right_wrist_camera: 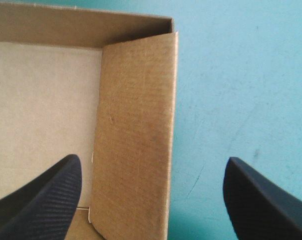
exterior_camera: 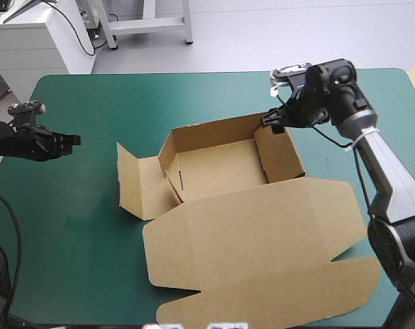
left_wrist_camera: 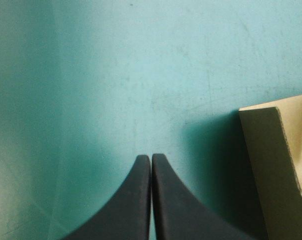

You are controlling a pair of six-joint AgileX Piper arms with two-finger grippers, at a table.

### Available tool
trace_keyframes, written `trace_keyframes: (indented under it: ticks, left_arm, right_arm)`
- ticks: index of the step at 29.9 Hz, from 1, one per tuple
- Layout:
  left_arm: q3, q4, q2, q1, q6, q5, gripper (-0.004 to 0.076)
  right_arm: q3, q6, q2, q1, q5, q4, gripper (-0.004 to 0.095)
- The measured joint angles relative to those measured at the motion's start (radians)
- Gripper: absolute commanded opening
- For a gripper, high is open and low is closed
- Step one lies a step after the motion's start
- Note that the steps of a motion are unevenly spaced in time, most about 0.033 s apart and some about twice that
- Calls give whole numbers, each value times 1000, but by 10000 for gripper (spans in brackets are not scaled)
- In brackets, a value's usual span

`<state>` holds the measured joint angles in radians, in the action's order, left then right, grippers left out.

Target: Fold the box

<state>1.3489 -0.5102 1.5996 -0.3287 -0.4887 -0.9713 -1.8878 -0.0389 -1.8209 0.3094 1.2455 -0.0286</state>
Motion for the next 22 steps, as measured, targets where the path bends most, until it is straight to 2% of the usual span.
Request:
trace_keyframes:
  ticks: [7, 22]
  left_arm:
    - [0, -4, 0, 0, 0, -23, -8]
    - [0, -8, 0, 0, -2, -33, -8]
  right_arm:
    - [19, -34, -34, 41, -1, -60, 723]
    - [123, -38, -112, 22, -7, -40, 723]
